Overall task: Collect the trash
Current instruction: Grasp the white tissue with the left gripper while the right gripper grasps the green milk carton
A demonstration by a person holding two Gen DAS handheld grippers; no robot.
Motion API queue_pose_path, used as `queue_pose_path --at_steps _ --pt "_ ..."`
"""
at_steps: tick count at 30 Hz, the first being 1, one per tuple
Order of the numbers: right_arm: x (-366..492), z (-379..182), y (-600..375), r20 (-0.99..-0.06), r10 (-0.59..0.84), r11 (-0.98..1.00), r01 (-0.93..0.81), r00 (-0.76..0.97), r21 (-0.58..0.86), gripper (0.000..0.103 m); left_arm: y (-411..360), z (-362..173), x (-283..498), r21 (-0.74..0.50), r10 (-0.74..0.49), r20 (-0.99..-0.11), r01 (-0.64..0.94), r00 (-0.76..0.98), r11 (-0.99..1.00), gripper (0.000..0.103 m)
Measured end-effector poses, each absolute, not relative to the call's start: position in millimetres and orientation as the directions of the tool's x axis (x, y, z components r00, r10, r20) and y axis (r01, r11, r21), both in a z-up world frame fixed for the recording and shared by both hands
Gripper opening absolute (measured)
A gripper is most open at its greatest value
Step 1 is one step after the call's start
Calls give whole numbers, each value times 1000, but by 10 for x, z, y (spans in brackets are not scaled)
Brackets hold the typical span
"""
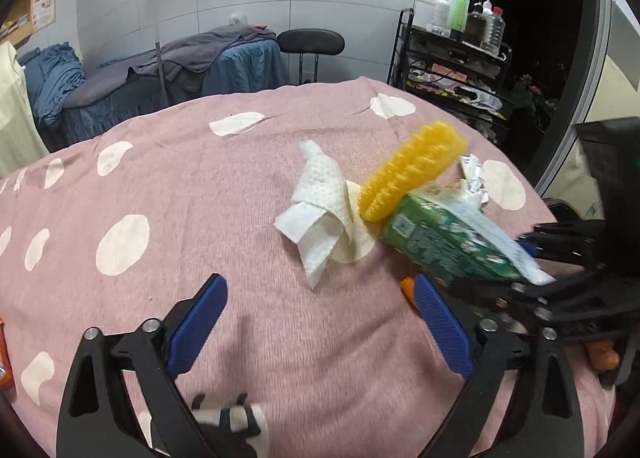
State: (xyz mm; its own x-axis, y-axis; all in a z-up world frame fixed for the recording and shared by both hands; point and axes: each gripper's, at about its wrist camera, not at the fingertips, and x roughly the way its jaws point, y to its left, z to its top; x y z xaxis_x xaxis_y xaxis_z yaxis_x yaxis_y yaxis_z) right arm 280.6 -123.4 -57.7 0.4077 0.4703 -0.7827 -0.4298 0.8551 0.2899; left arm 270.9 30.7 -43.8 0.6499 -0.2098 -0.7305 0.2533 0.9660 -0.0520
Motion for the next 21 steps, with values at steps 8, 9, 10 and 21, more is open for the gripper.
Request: queue_pose_path --at_steps 8,9,10,21 --pt "2303 -295 -1503 -697 530 838 -422 484 344 51 146 -484 3053 -32 -189 -757 254 626 967 69" --pt "2203 -259 -1548 -687 530 839 -423 497 341 51 124 -493 3097 -31 -186 -761 252 621 967 65" --pt "2166 -243 -1571 -683 529 841 -422 503 340 51 102 -513 3136 -27 -180 -768 250 614 968 64" --pt "1729 -208 -2010 -628 487 874 -325 607 362 51 281 -523 3059 -96 -175 -769 161 615 982 12"
